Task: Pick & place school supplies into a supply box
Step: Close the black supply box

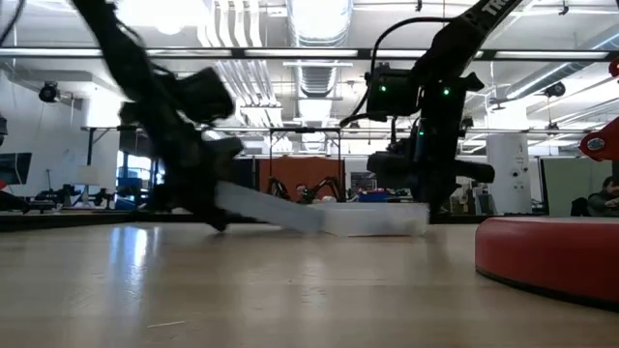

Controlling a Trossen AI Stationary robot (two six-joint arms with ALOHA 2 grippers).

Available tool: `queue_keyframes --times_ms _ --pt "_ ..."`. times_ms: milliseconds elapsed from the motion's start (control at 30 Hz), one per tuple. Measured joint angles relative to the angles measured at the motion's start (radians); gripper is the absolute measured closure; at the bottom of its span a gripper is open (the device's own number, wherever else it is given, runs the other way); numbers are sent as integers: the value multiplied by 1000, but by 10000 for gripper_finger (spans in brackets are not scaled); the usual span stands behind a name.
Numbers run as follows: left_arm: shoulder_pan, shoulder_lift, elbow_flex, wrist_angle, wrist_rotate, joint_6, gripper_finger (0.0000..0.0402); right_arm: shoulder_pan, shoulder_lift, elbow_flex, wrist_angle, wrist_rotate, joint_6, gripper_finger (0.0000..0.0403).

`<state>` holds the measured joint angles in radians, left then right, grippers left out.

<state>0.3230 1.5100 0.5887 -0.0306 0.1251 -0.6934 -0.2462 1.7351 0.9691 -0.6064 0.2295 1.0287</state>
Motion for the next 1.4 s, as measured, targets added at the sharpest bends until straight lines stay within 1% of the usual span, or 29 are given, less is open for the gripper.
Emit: queue_keyframes --times_ms 100,167,233,333,433,500,600,700,833,933,1000,1067,1133,1233,1300,1400 --pt "-14 57 103 -4 -1 76 401 -1 -5 7 -11 6 -30 394" --pt "-32 63 165 -43 4 93 401 -2 -6 6 -31 11 -40 394" --pt "-60 63 235 -48 0 118 401 -1 -6 6 -24 2 -41 395" --pt "-102 47 313 -70 -29 166 401 8 -5 -2 -31 -11 -53 395" --pt "-132 50 392 -70 -77 223 401 19 -5 -5 13 -32 -98 395" --pt "-134 57 434 -64 -84 250 401 28 -5 -5 55 -56 -116 395" --pt "-130 75 458 -71 -84 255 401 44 -7 -5 93 -95 -132 394" --pt "-127 83 449 -65 -93 255 401 66 -26 -6 48 -116 -169 394" --pt "-127 104 403 -72 -99 255 401 124 -74 -12 -92 -65 -198 394" --pt "-127 119 381 -70 -100 255 401 173 -149 -30 -168 -22 -221 394" --pt "-127 125 379 -39 -100 255 401 200 -217 -56 -182 -13 -222 394" --pt "-127 131 382 -8 -102 255 401 222 -283 -88 -185 -13 -185 394" --pt "-126 134 399 42 -105 256 401 232 -354 -128 -188 -4 -112 394" --pt "-121 138 426 85 -134 283 401 240 -455 -197 -189 34 28 394" --pt "-116 144 445 82 -142 300 401 242 -509 -236 -193 62 118 394" --pt "-109 177 488 84 -141 329 401 231 -559 -272 -162 116 181 394"
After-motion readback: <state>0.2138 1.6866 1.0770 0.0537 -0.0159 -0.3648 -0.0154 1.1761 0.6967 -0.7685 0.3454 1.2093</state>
